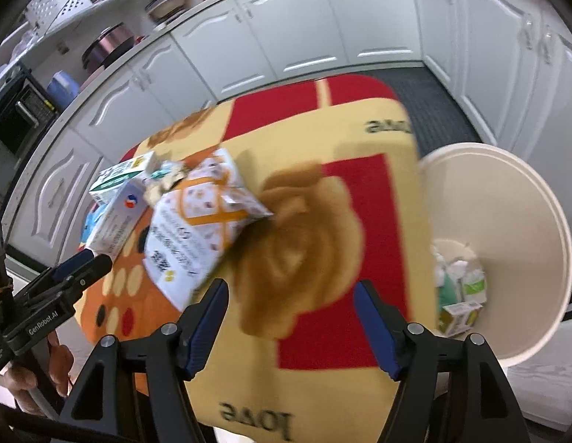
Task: Collect trash
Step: 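Return to the table and grasp the long white medicine box with left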
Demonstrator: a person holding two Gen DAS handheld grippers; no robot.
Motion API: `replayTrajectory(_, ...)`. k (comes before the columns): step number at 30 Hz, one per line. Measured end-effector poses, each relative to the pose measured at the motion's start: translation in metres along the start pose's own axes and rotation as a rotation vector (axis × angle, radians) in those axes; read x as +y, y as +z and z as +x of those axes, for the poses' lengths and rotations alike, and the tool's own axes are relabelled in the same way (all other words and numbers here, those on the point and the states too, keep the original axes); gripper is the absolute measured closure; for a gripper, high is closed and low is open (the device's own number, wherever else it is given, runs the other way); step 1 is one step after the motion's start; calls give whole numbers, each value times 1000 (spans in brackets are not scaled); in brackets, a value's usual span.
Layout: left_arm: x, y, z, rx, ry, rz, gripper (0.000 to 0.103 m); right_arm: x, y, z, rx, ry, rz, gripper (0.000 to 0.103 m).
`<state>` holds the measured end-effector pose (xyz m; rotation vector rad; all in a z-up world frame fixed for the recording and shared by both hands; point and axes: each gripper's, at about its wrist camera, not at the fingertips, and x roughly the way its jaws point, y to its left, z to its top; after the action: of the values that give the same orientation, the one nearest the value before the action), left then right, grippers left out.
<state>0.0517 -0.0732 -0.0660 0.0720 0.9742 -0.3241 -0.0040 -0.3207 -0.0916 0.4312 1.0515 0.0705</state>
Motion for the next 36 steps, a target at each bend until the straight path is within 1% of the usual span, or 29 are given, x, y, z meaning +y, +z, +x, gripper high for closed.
replayTrajectory(1, 4, 3, -1, 0, 5, -6, 38, 6, 2, 4, 6, 8, 3, 29)
replayTrajectory(6, 26, 16, 2, -4, 28, -31, 38, 28, 12, 18, 17, 48, 33, 26)
replayTrajectory(8, 34, 21, 2, -10, 29, -52, 38, 35, 16, 23, 11, 55, 51, 24)
replayTrajectory(10, 38, 23, 2, -14, 25, -61, 38, 42, 20, 29, 1, 59, 82, 21)
replayTrajectory(12, 40, 27, 3, -15, 23, -64, 38, 47, 24, 35, -20, 61, 144, 21)
replayTrajectory(14, 41, 28, 4, -15, 21, -64, 38, 53, 27, 40, -36, 68, 188, 17)
replayTrajectory(15, 41, 28, 5, -14, 21, -63, 38, 58, 29, 46, -36, 61, 206, 15)
replayTrajectory(16, 41, 29, 5, -13, 21, -62, 38, 62, 30, 50, -31, 50, 210, 14)
replayTrajectory(18, 43, 29, 7, -12, 18, -64, 38, 69, 33, 59, -22, 28, 198, 14)
replayTrajectory(21, 44, 27, 9, -6, 13, -69, 38, 76, 34, 71, -1, -30, 163, 14)
replayTrajectory(23, 46, 27, 11, 0, 6, -76, 38, 81, 36, 70, -17, -55, 130, 14)
replayTrajectory(25, 46, 28, 12, 3, 1, -75, 38, 84, 37, 72, -4, -63, 66, 14)
replayTrajectory(26, 47, 28, 12, 1, 1, -74, 38, 86, 37, 72, 7, -70, 15, 16)
replayTrajectory(27, 46, 28, 12, -2, 0, -71, 38, 88, 35, 73, 17, -81, -43, 24)
replayTrajectory(28, 47, 29, 12, -2, -2, -70, 38, 88, 34, 74, 27, -89, -80, 38)
replayTrajectory(29, 46, 30, 13, -2, -4, -68, 38, 87, 31, 73, 40, -100, -130, 44)
replayTrajectory(31, 46, 32, 14, -1, -6, -64, 38, 78, 27, 64, 67, -53, -181, 58)
replayTrajectory(32, 46, 33, 15, 1, -6, -63, 38, 72, 26, 60, 83, -29, -182, 60)
replayTrajectory(34, 44, 34, 18, 7, -9, -55, 38, 60, 24, 49, 94, -8, -188, 68)
replayTrajectory(36, 41, 36, 24, 13, -12, -40, 38, 51, 21, 40, 98, -7, -194, 69)
